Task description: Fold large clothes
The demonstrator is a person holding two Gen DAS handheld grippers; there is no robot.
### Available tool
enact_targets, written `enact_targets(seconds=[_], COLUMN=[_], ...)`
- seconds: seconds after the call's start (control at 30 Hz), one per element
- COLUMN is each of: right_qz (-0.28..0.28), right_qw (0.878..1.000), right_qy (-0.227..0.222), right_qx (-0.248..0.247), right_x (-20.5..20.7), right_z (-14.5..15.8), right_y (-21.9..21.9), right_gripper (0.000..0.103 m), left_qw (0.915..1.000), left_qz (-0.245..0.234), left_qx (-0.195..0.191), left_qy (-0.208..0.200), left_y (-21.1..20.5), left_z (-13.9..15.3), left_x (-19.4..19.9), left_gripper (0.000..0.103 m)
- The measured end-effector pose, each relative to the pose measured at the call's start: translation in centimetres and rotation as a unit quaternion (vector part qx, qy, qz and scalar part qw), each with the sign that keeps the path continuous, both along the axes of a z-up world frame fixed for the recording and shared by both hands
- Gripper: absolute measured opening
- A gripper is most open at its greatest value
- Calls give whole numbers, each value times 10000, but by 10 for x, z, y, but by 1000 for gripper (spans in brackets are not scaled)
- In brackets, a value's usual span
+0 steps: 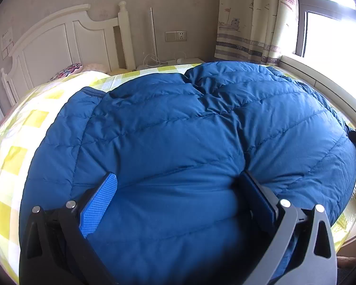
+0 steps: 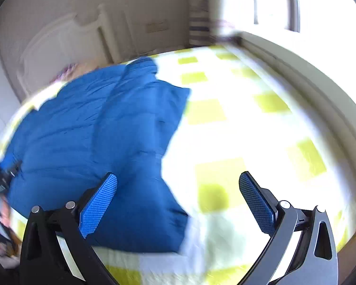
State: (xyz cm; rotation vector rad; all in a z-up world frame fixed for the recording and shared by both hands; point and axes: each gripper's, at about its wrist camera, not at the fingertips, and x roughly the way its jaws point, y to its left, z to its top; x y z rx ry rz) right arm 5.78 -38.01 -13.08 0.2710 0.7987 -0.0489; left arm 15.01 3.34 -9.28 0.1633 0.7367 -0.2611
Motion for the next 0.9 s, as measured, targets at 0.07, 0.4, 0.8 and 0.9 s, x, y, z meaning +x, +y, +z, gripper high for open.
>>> enact_targets(seconds=[0.07,0.4,0.8,0.9], right_qz=[-224,625,602,296], right_qw=[9996,9921,9861,9844], right_qy=[-186,192,273,164], right_qx=[-64,1071,1524,1729], right_x=[-16,-57,-10,27], right_z=[8,9,-11,-11], right_y=[-6,17,46,57], right_gripper=[98,98,99,99], left_qw=[10000,10000,10000,10000], left_qz=[2,5,-23,-35], left_qx=[14,29,-19,-11], left_qy=[-1,4,60,90], left_y=[1,0,0,-1], left_z=[0,0,-1,-1], left_x=[-1,-2,-2,-1], left_gripper=[101,101,101,101])
